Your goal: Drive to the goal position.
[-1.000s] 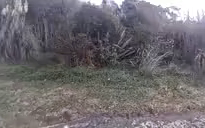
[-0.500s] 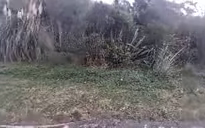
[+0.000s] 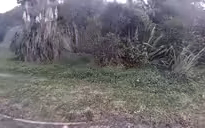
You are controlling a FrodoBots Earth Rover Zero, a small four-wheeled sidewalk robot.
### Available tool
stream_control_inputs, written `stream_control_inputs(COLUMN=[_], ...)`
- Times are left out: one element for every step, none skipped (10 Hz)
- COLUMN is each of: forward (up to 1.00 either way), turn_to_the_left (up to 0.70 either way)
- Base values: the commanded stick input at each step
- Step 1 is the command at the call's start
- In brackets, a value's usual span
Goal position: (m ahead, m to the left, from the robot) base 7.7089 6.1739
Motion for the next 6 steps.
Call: stream_control_inputs(forward=[0.00, 0.00, 0.00, 0.00, 0.00, 0.00], turn_to_the_left=[0.45, 0.45, 0.45, 0.45, 0.45, 0.45])
